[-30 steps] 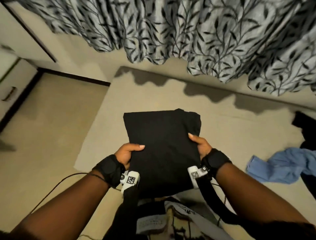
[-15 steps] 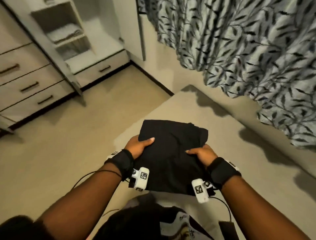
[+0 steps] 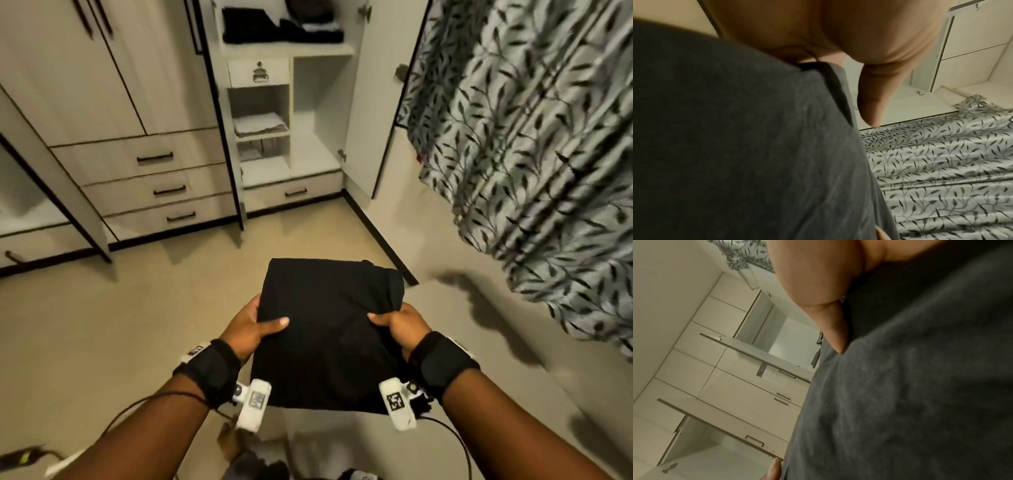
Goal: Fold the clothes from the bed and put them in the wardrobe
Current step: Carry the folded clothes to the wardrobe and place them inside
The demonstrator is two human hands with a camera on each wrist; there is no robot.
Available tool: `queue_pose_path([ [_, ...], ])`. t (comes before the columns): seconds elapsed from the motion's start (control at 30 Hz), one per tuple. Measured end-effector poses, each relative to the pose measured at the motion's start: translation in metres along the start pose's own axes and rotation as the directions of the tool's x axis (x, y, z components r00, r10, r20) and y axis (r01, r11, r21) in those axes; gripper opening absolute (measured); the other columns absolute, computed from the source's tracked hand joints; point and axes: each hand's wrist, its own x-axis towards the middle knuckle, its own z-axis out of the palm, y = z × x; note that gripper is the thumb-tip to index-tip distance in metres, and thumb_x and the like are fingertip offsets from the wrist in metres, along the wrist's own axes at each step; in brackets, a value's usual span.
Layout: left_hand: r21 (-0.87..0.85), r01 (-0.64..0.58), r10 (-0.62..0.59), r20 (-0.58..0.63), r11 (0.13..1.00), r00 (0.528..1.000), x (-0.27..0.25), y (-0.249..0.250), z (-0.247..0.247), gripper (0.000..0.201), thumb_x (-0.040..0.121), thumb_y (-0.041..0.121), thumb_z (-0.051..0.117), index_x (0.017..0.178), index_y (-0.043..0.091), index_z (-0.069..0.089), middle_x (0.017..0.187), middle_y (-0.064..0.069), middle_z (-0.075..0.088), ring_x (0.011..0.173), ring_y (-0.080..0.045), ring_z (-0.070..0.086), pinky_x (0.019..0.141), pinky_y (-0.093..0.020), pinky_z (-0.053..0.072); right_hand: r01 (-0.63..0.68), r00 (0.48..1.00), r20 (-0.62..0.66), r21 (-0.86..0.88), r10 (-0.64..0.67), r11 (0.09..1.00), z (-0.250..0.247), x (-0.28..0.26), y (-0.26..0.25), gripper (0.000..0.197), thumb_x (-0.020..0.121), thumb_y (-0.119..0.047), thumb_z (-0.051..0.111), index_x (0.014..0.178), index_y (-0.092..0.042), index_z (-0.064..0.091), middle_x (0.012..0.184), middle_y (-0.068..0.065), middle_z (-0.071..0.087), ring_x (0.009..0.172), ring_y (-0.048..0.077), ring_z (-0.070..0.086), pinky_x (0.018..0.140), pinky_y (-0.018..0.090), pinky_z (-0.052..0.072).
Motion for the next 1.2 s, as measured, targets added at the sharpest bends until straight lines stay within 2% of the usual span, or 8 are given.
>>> queue_pose_path([
  [0.1,0.06,-0.056,0.056,-0.01,0.997,0.998,0.029,0.036,-0.057,0.094,0.054,0.033,0.099,0.137,0.025,0.054,0.129,0.0,0.069,0.119,-0.018,0.065,0.102,-0.036,0.053,0.029,1.0,0.003,-0.042,-0.029,0.999,0.063,0.048,-0.041,0.038,0.082,-0.004,0.077,0.118,-0.01,0.071,0.109,0.006,0.076,0.104,0.031,0.071,0.102,0.05,0.052],
  [0.2,0.16,-0.124,0.136,-0.064,0.979,0.989,0.056,0.085,-0.113,0.078,0.072,0.015,0.089,0.137,0.037,0.051,0.129,0.008,0.067,0.117,-0.007,0.064,0.109,-0.039,0.048,0.017,0.999,0.052,-0.042,-0.015,0.999,0.125,0.085,-0.088,0.033,0.082,0.0,0.072,0.114,-0.007,0.072,0.105,0.012,0.077,0.099,0.035,0.072,0.099,0.052,0.053],
  [0.37,0.256,-0.226,0.273,-0.164,0.94,0.948,0.104,0.177,-0.193,0.115,0.083,0.003,0.08,0.158,0.044,0.004,0.128,0.027,0.048,0.116,-0.001,0.054,0.106,-0.025,0.042,0.179,0.975,0.121,0.059,-0.185,0.982,0.209,0.139,-0.168,0.054,0.081,0.018,0.061,0.129,-0.007,0.061,0.12,0.017,0.069,0.106,0.033,0.067,0.094,0.044,0.054],
  [0.53,0.37,-0.328,0.397,-0.128,0.869,0.909,0.16,0.231,-0.228,0.06,0.089,0.004,0.074,0.133,0.043,0.058,0.126,0.023,0.06,0.111,0.013,0.056,0.104,-0.013,0.043,0.37,0.921,0.151,-0.043,-0.36,0.928,0.246,0.199,-0.237,0.119,0.074,0.008,0.071,0.16,-0.04,0.004,0.149,-0.008,0.038,0.135,0.021,0.044,0.115,0.046,0.039],
  [0.67,0.307,-0.319,0.384,-0.183,0.897,0.905,0.219,0.253,-0.228,0.04,0.089,0.0,0.073,0.083,0.04,0.08,0.094,0.017,0.076,0.093,0.007,0.068,0.094,-0.017,0.052,0.456,0.885,0.176,-0.135,-0.432,0.879,0.243,0.239,-0.284,0.121,0.075,0.002,0.076,0.159,-0.044,0.002,0.157,-0.004,0.035,0.14,0.019,0.042,0.119,0.048,0.035],
  [0.8,0.321,-0.305,0.354,-0.106,0.896,0.929,0.29,0.278,-0.224,0.034,0.09,0.003,0.072,0.1,0.036,0.075,0.109,0.019,0.069,0.095,0.017,0.063,0.084,-0.004,0.047,0.48,0.874,0.176,-0.17,-0.453,0.861,0.229,0.298,-0.323,0.117,0.081,0.007,0.074,0.16,-0.04,0.001,0.149,-0.008,0.04,0.136,0.015,0.044,0.119,0.042,0.035],
  [1.0,0.382,-0.247,0.283,-0.039,0.89,0.958,0.416,0.317,-0.222,0.051,0.089,-0.003,0.068,0.115,0.04,0.072,0.131,0.011,0.065,0.116,-0.006,0.063,0.103,-0.029,0.051,0.487,0.87,0.17,-0.147,-0.463,0.861,0.212,0.422,-0.384,0.11,0.082,0.011,0.071,0.161,-0.037,0.011,0.149,-0.006,0.043,0.133,0.016,0.048,0.116,0.039,0.037],
  [1.2,0.399,-0.239,0.314,-0.135,0.885,0.94,0.578,0.365,-0.22,0.056,0.083,-0.01,0.068,0.113,0.038,0.072,0.123,0.015,0.068,0.114,0.003,0.062,0.107,-0.027,0.048,0.572,0.8,0.3,-0.126,-0.519,0.81,0.203,0.598,-0.47,0.097,0.078,0.012,0.075,0.147,-0.045,0.037,0.138,-0.012,0.057,0.121,0.002,0.06,0.109,0.033,0.045],
])
